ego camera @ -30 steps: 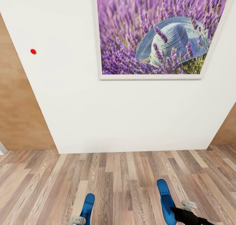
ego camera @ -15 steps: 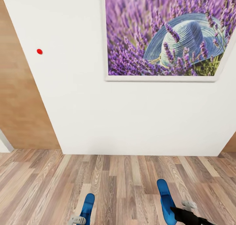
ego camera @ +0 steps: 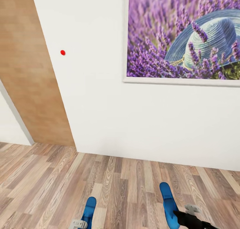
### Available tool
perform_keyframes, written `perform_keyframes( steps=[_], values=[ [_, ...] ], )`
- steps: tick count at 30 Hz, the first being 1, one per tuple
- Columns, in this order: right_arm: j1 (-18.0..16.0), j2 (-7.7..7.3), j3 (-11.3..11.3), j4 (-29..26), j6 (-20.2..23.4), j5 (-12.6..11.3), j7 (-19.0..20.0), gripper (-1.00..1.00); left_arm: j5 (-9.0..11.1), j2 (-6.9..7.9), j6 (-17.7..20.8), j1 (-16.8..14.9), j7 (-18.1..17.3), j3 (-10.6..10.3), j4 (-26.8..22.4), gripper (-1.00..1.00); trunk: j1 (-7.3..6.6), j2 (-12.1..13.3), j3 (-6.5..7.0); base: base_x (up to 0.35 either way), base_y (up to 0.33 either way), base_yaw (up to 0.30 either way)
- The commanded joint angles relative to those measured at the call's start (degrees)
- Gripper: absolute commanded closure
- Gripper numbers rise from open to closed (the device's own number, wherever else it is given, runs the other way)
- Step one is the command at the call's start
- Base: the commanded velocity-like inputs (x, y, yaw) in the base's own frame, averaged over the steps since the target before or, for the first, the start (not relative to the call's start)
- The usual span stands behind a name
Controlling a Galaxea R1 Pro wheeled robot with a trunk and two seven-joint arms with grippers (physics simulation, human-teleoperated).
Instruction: In the bedroom, move the book from the bed onto either nightstand, and place the two sandals side by side next to the bed.
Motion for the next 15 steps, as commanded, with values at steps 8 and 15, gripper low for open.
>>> perform_keyframes(
  steps=[8,15],
  values=[
    [-0.10,-0.05,-0.16,0.26,-0.30,-0.28,0.38,1.00,-0.62,-0.02,-0.35,-0.06,-0.15,0.40,0.06,1.00,0.00,-0.04,-0.06,0.154,0.000,0.138],
    [-0.10,-0.05,-0.16,0.26,-0.30,-0.27,0.39,1.00,-0.61,-0.02,-0.35,-0.06,-0.15,0.40,0.06,1.00,0.00,-0.04,-0.06,0.323,0.000,0.006]
  ],
)
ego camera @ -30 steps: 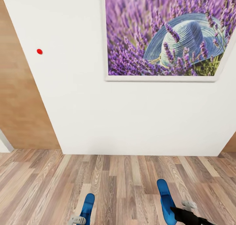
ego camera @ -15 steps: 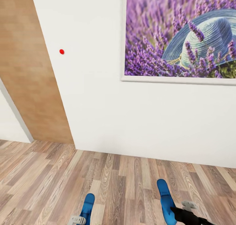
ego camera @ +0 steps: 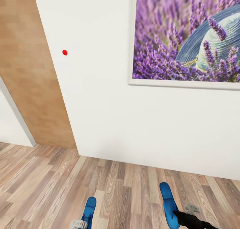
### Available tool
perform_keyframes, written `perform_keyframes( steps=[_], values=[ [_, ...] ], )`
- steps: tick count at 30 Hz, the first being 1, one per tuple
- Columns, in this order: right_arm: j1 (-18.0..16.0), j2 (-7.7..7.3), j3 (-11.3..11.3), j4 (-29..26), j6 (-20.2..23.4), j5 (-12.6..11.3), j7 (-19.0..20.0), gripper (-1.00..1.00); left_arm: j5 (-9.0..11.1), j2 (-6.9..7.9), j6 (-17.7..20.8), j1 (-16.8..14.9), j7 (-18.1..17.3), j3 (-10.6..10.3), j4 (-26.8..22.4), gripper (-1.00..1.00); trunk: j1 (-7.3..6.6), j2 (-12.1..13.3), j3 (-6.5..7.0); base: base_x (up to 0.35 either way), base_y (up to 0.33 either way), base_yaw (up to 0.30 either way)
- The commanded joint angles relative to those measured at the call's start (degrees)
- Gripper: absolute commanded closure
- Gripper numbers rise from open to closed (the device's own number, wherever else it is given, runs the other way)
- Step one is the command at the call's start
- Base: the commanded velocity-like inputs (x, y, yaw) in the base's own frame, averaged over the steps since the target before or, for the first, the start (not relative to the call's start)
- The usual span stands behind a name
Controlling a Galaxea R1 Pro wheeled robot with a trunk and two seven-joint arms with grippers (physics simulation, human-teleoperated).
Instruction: In the bedroom, move the book from the bed onto either nightstand, and place the two sandals side by side next to the bed.
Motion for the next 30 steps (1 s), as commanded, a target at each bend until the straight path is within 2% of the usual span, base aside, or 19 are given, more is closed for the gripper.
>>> perform_keyframes(
  steps=[1,25,30],
  values=[
    [-0.11,-0.04,-0.18,0.27,-0.30,-0.27,0.36,1.00,-0.60,0.00,-0.35,-0.05,-0.17,0.41,0.04,1.00,0.03,-0.03,-0.06,0.330,0.000,0.000],
    [-0.11,-0.04,-0.18,0.27,-0.30,-0.23,0.43,1.00,-0.60,0.00,-0.35,-0.05,-0.17,0.41,0.04,1.00,0.03,-0.03,-0.06,0.328,0.000,0.000],
    [-0.11,-0.04,-0.18,0.27,-0.30,-0.23,0.43,1.00,-0.60,0.00,-0.35,-0.05,-0.17,0.41,0.04,1.00,0.03,-0.03,-0.06,0.158,0.000,0.000]
  ],
)
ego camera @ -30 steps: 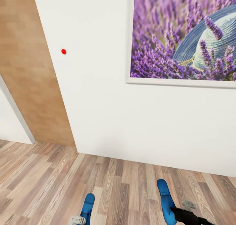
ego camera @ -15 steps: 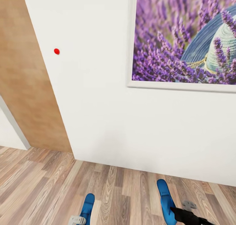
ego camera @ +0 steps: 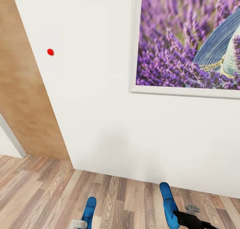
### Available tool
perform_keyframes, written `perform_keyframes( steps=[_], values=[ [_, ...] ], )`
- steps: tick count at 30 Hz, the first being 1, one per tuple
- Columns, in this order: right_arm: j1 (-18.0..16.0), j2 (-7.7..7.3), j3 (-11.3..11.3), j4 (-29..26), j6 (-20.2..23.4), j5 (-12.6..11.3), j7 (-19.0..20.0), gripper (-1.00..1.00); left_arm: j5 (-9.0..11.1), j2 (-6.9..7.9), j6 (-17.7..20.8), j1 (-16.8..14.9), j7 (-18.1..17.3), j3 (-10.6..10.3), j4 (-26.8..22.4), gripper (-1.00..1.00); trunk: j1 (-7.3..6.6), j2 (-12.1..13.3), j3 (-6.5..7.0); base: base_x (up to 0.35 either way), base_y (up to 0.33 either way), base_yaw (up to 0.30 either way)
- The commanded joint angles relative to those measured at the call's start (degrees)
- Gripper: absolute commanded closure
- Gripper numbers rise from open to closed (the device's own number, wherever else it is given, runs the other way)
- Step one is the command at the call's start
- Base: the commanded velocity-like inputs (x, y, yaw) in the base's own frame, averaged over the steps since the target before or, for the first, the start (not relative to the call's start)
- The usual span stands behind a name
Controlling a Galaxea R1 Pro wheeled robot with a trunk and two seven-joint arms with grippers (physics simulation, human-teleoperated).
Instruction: In the bedroom, move the book from the bed onto either nightstand, and place the two sandals side by side next to the bed.
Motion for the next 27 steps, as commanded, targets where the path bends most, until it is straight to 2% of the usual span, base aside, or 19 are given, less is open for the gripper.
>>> perform_keyframes(
  steps=[1,9,27],
  values=[
    [-0.11,-0.04,-0.10,0.28,-0.29,-0.27,0.37,1.00,-0.61,0.00,-0.35,-0.05,-0.17,0.39,0.05,1.00,0.01,-0.04,-0.06,0.030,0.000,0.000],
    [-0.10,-0.04,-0.10,0.28,-0.29,-0.27,0.38,1.00,-0.61,0.00,-0.35,-0.05,-0.17,0.39,0.05,1.00,0.01,-0.04,-0.06,0.006,0.000,0.059],
    [-0.09,-0.04,-0.10,0.28,-0.29,-0.17,0.38,1.00,-0.61,0.00,-0.35,-0.05,-0.17,0.39,0.05,1.00,0.01,-0.04,-0.06,0.000,0.000,0.284]
  ],
)
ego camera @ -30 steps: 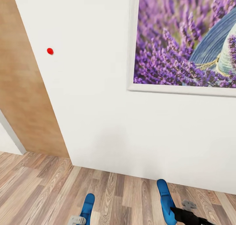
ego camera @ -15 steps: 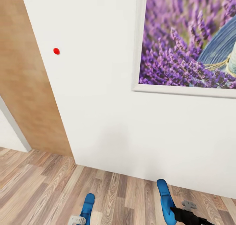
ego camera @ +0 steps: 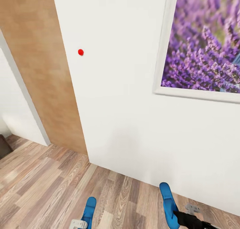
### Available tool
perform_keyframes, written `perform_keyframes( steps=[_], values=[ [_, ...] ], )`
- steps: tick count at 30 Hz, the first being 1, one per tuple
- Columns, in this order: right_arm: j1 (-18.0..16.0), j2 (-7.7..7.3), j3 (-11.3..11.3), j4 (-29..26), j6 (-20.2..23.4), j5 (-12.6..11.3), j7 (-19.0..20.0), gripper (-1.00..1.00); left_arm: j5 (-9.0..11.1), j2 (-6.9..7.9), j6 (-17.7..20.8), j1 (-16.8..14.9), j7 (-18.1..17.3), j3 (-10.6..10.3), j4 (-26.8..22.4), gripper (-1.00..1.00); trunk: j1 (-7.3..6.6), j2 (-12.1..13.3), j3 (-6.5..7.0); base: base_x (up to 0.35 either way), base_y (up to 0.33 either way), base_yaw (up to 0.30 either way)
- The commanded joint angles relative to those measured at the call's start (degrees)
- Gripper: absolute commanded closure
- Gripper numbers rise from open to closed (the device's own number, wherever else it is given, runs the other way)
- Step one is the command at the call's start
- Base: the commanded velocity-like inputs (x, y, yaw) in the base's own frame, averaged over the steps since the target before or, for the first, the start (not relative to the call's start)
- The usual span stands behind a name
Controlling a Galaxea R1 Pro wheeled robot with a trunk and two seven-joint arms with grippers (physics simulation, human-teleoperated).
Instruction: In the bedroom, move the book from the bed onto either nightstand, and place the two sandals side by side next to the bed.
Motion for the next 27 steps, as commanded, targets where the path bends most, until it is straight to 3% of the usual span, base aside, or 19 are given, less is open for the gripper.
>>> perform_keyframes(
  steps=[1,17,27],
  values=[
    [-0.10,-0.05,-0.17,0.26,-0.31,-0.27,0.38,1.00,-0.61,-0.01,-0.35,-0.06,-0.16,0.41,0.06,1.00,0.00,-0.04,-0.06,0.000,0.000,0.291],
    [-0.11,-0.05,-0.17,0.26,-0.31,-0.25,0.37,1.00,-0.61,-0.01,-0.35,-0.06,-0.16,0.41,0.06,1.00,0.00,-0.04,-0.06,0.004,0.000,0.290],
    [-0.11,-0.05,-0.17,0.26,-0.31,-0.21,0.38,1.00,-0.61,-0.26,-0.35,-0.06,-0.16,0.41,0.06,1.00,0.00,-0.04,-0.06,0.253,0.000,0.046]
  ],
)
